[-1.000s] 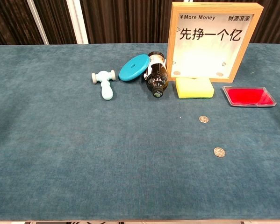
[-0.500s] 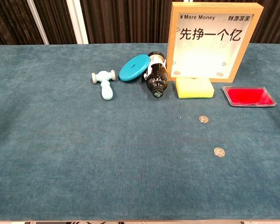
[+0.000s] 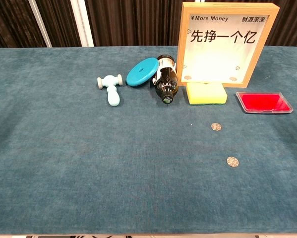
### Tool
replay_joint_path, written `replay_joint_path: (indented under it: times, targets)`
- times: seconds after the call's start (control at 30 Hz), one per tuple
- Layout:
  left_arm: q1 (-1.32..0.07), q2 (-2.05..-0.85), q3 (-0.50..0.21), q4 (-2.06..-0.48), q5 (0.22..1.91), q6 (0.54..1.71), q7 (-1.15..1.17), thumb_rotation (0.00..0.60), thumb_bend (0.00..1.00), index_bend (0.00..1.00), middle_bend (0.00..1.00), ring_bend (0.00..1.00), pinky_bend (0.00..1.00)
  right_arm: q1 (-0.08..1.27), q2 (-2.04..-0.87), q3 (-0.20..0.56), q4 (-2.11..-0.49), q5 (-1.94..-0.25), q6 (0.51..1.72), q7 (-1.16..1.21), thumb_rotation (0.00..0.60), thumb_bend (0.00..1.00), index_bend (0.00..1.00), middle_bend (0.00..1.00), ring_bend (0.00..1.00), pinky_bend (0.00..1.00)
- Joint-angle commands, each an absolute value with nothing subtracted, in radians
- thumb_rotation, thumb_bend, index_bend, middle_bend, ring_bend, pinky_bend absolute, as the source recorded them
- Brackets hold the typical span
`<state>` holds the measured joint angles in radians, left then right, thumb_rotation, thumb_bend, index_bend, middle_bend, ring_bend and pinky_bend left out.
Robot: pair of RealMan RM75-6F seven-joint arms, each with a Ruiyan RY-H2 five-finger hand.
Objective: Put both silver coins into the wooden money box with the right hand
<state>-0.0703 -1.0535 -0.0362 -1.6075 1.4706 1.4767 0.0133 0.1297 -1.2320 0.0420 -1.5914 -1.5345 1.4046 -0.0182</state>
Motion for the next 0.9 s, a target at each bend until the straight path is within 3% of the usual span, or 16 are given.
replay_joint_path:
  times: [0.03,0.5,0.9]
  targets:
    - [-0.07,-1.053,-0.037,-1.61,1.47,1.479,0.016,0.6,0.4,0.06,0.0,0.0,0.0,0.191,-1.26,0.042,-1.571,-1.536,1.311,-0.038,0.6,0.41,0.15,0.0,0.0,0.0]
    - [-0.074,-1.046,-0.034,-1.617,1.459,1.456,0.011,0.6,0.4,0.05,0.0,0.0,0.0,0.416,-1.413,0.171,-1.517,-1.334,1.022,-0.199,0.6,0.41,0.21,0.0,0.0,0.0]
    - [-0.076,-1.038,-0.033,-1.625,1.451,1.442,-0.002,0.6,0.4,0.05,0.0,0.0,0.0,0.494,-1.574,0.185,-1.42,-1.257,0.975,-0.262,0.6,0.45,0.28,0.0,0.0,0.0]
